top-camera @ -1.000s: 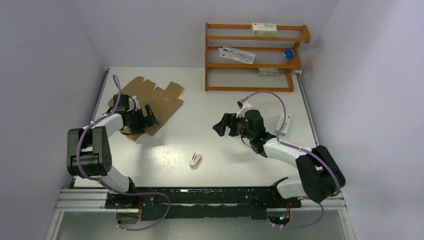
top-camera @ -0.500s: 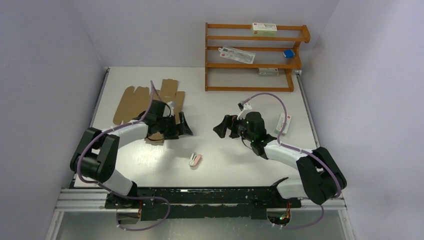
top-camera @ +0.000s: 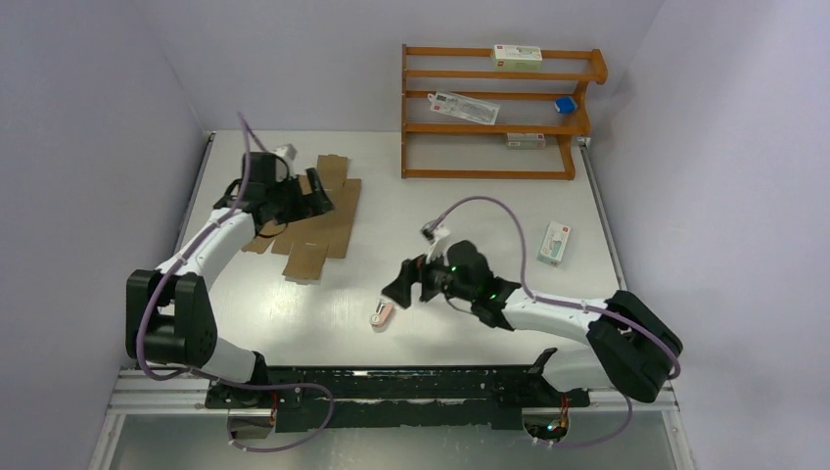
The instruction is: Fold the paper box
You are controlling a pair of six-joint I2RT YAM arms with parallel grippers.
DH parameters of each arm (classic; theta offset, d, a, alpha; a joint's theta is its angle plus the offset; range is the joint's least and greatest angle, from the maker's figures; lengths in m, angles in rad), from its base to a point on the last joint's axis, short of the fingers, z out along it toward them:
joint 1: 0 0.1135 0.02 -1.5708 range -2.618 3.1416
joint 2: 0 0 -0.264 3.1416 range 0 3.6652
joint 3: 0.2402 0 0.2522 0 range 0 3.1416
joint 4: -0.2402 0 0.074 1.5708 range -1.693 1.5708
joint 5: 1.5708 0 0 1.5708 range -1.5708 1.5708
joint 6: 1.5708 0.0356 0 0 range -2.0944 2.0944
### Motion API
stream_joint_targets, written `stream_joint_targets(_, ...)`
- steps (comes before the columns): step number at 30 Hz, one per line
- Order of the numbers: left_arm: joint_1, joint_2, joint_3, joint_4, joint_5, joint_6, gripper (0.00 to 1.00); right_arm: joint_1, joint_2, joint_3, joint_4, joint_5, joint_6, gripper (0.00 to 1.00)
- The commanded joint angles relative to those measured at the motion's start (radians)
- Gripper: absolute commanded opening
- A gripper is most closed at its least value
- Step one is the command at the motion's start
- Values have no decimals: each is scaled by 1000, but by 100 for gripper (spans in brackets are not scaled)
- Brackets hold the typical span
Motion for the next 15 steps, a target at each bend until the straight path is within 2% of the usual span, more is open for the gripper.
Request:
stream_joint_targets(1,112,5,-3,-96,-63,119,100,193,74,41,107,86,50,100)
stream_joint_targets(5,137,8,-3,-99,-153,188,100,335,181,66,240,137,96,100)
stream_joint_targets(9,139,8,-16,-83,-214,231,100,432,343,160,282,112,96,100)
stream_joint_targets(15,141,8,-49,-65,-221,261,100,459,500,164,407,167,188,100)
